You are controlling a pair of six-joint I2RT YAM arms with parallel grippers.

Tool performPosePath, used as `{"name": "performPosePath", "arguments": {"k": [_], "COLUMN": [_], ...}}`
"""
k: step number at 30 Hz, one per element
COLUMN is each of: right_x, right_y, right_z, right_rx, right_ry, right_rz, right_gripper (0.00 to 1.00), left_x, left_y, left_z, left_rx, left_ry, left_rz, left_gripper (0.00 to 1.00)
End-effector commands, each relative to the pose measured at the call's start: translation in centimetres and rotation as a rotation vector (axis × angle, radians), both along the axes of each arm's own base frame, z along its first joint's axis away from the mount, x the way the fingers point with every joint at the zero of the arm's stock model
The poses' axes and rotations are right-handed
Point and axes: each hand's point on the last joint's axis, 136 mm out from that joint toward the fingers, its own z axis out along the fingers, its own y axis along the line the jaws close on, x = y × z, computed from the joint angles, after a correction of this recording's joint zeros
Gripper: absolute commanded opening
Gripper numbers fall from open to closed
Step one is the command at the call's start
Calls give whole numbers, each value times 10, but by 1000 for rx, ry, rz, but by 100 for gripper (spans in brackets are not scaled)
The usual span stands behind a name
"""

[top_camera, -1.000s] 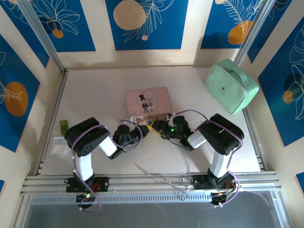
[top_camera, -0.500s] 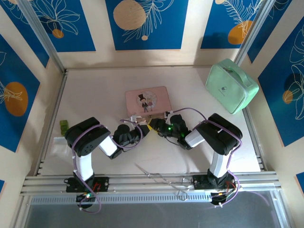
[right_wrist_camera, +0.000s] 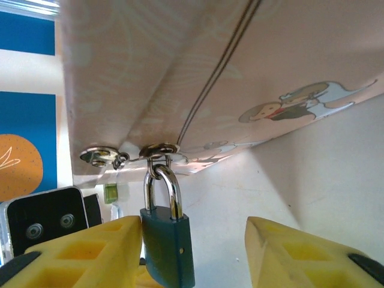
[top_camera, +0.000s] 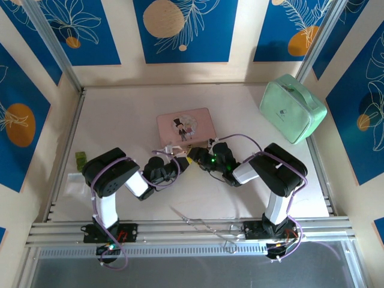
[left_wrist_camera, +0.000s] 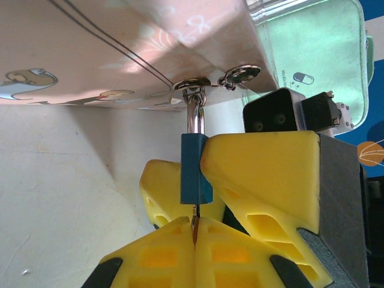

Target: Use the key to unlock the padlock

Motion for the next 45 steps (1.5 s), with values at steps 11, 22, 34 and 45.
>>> {"name": "performPosePath", "arguments": {"k": [11, 22, 34, 45], "right_x": [24, 6, -18, -55], "right_y": [5, 11, 22, 17], "right_z": [31, 17, 6, -38], "right_rx": [20, -60, -289, -325], "right_ry": [-104, -38, 124, 287], "right_rz": [-65, -33, -36, -46], "right_gripper": [30, 0, 0, 0], "left_x": [-1, 13, 14, -7], "left_y": [-11, -4, 28, 33], "left_z": [22, 22, 6, 4], "left_rx": [-72, -71, 618, 837], "left_ry": [-53, -56, -160, -242], "left_rz": [-50, -1, 192, 283], "left_gripper": [0, 0, 0, 0]}}
